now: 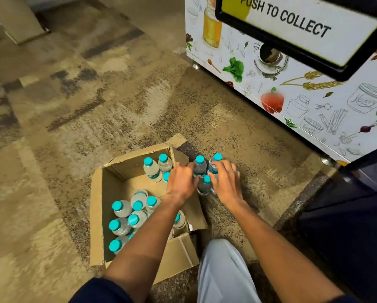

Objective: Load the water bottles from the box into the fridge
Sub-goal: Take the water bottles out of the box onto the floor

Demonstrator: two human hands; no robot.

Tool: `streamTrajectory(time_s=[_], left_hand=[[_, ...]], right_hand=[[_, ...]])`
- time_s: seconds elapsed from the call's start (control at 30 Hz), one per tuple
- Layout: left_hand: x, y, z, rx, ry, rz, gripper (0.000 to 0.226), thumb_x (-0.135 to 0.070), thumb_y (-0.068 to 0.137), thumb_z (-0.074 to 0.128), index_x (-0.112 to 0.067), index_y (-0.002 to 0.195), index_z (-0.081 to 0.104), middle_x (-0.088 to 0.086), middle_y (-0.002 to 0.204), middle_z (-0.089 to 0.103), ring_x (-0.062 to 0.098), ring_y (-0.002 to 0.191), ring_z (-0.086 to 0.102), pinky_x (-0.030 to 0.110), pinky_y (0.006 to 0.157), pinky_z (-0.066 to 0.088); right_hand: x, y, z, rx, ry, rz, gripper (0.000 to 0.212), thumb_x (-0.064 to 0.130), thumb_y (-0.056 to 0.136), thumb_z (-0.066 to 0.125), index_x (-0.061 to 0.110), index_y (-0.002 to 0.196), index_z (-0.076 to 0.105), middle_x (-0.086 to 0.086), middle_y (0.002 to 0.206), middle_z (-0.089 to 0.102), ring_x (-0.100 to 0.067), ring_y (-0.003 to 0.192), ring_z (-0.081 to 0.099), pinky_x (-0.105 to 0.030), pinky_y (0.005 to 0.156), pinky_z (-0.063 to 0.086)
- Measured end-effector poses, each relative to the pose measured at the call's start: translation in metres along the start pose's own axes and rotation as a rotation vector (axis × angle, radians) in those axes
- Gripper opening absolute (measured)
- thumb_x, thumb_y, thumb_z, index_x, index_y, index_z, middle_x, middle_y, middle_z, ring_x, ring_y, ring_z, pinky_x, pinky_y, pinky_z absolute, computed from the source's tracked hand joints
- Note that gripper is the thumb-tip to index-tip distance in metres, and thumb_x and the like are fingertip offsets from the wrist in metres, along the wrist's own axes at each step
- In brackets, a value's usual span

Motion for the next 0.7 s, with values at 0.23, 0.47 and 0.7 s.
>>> streamTrajectory(time_s=[0.23,0.47,0.7], left_hand=[[0.076,-0.038,-0.027,-0.002,0.046,-0.095,0.033,-0.031,0.090,0.059,-0.016,0.119,0.059,0.007,0.117,0.063,0.027,0.110,0.052,0.038,0.090,0.046],[0.124,-0.072,-0.010,0.247,0.212,-0.204,0.041,-0.047,0.090,0.060,-0.023,0.122,0.059,0.007,0.122,0.062,0.027,0.117,0.051,0.042,0.093,0.041],[0.126,-0.077,-0.004,0.253,0.276,-0.164,0.031,-0.038,0.088,0.065,-0.025,0.116,0.061,0.003,0.115,0.064,0.024,0.111,0.052,0.042,0.090,0.037]], right_hand=[[0.084,-0.023,0.026,0.099,0.070,-0.206,0.036,0.032,0.092,0.063,0.020,0.126,0.058,-0.002,0.122,0.056,-0.023,0.114,0.049,-0.040,0.095,0.042],[0.130,-0.055,0.080,0.313,-0.105,-0.326,0.047,0.035,0.091,0.063,0.025,0.135,0.050,0.002,0.136,0.050,-0.022,0.124,0.043,-0.044,0.103,0.034],[0.137,-0.062,0.103,0.378,-0.283,-0.338,0.043,0.016,0.091,0.063,0.027,0.131,0.053,0.000,0.133,0.052,-0.022,0.124,0.045,-0.043,0.098,0.027]])
Point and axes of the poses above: each hand's wrist, its own y-axis towards the middle knuckle, its own z-axis out of the palm, x = y × z, the point moved 10 cm from there along y, towards the middle knuckle
